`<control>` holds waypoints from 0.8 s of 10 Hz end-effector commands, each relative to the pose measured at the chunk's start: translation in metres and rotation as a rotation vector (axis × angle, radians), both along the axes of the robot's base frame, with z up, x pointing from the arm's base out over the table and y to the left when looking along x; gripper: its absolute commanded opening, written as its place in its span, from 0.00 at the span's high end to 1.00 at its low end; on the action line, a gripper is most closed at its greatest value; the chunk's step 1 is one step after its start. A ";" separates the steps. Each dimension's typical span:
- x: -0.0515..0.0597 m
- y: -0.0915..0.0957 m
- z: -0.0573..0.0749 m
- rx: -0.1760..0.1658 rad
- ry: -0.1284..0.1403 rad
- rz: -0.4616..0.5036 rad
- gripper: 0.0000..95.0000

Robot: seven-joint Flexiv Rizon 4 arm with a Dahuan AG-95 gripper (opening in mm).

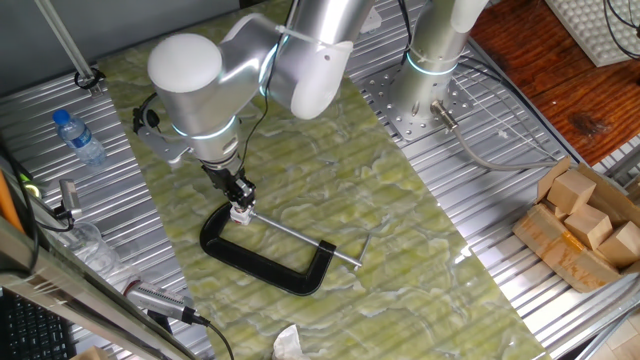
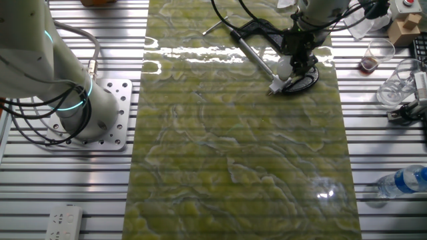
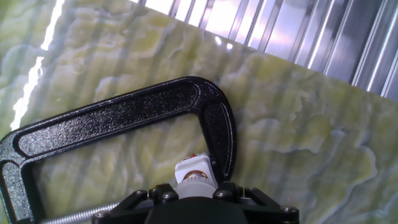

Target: Take out the light bulb by rotating it

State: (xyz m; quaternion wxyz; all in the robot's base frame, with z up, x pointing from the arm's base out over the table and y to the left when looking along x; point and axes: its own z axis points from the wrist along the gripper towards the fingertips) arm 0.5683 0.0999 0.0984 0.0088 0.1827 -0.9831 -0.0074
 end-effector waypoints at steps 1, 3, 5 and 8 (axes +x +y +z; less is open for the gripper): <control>0.000 0.001 0.004 0.001 -0.006 0.007 1.00; 0.008 0.007 0.013 -0.001 -0.007 -0.004 1.00; 0.012 0.016 0.015 0.003 -0.023 -0.023 1.00; 0.014 0.035 0.008 0.006 -0.034 -0.060 1.00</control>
